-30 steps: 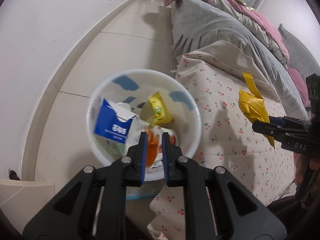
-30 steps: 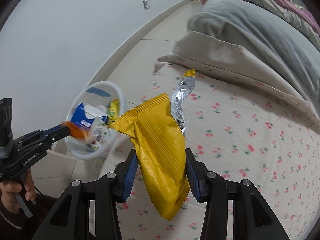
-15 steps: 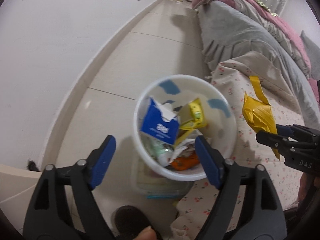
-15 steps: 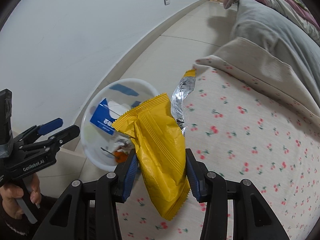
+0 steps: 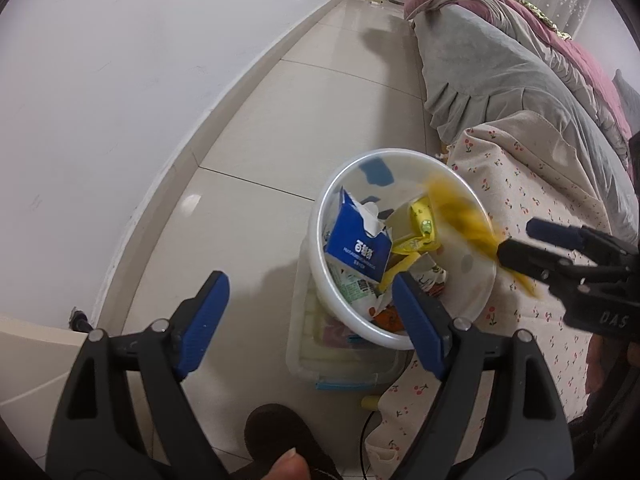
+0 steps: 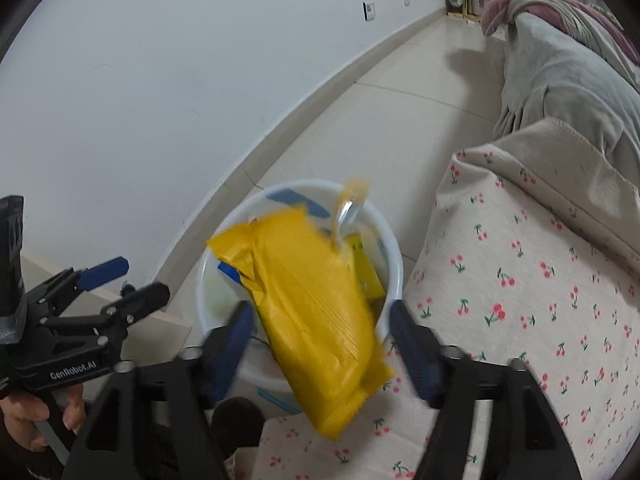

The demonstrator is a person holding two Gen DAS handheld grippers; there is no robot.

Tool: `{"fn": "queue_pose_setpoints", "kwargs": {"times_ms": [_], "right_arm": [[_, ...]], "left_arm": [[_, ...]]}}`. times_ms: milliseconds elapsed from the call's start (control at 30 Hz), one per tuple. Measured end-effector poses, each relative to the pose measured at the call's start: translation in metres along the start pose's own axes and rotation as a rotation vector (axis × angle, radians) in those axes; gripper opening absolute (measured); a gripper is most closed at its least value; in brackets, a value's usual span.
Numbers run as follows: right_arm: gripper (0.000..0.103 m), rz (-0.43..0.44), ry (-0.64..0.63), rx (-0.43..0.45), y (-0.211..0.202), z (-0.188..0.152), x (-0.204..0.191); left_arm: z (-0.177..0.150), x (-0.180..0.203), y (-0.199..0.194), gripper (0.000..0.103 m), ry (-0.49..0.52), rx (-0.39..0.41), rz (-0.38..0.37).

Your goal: Collect trash

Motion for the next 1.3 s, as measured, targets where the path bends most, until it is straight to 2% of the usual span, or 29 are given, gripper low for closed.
{"fn": "queue_pose_setpoints", "kwargs": {"times_ms": [167, 300, 467, 633, 800, 933, 1033, 1300], "right_arm": [[0.077, -0.021, 0.013, 0.021, -0.002, 0.005, 0.005], [0.077, -0.064, 0.034, 0.039, -0.017, 0.003, 0.024], [0.078, -0.099, 0.101, 0.085, -0.055, 0.0, 0.046], [0.09, -0.168, 0.123, 0.15, -0.105, -0.014, 0.058], [0.094, -0.251, 0.155, 0.173, -0.143, -0.052, 0.071], [0.094, -0.307, 0.211, 0.181, -0.166, -0.09, 0.082], [0.094, -0.342, 0.266, 0.24, -0.185, -0.116, 0.089], [0.094, -0.42, 0.424, 0.29, -0.188, -0.17, 0.113]], "left_arm": [[-0.002, 0.0, 0.0, 0.084, 0.007, -0.006, -0.001], [-0.003, 0.008, -0.007, 0.084, 0.023, 0.0, -0.021], [-0.008, 0.027, -0.02, 0.095, 0.071, 0.011, -0.036], [-0.018, 0.053, -0.042, 0.101, 0.124, 0.067, -0.05], [-0.033, 0.079, -0.069, 0.102, 0.216, 0.105, -0.037], [-0.043, 0.092, -0.08, 0.102, 0.225, 0.118, -0.054], [-0.049, 0.103, -0.085, 0.102, 0.23, 0.135, -0.066], [-0.067, 0.139, -0.084, 0.102, 0.313, 0.159, -0.073]]}}
Point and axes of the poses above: each gripper's, at about its wrist camera, not at the fingertips, and y roughly the way its jaws point, x to its right, z to its top, the point moved 9 cm from there along y, roughly the way its jaws point, and after that the axes turned 12 degrees about -z, right-handed, at the moved point
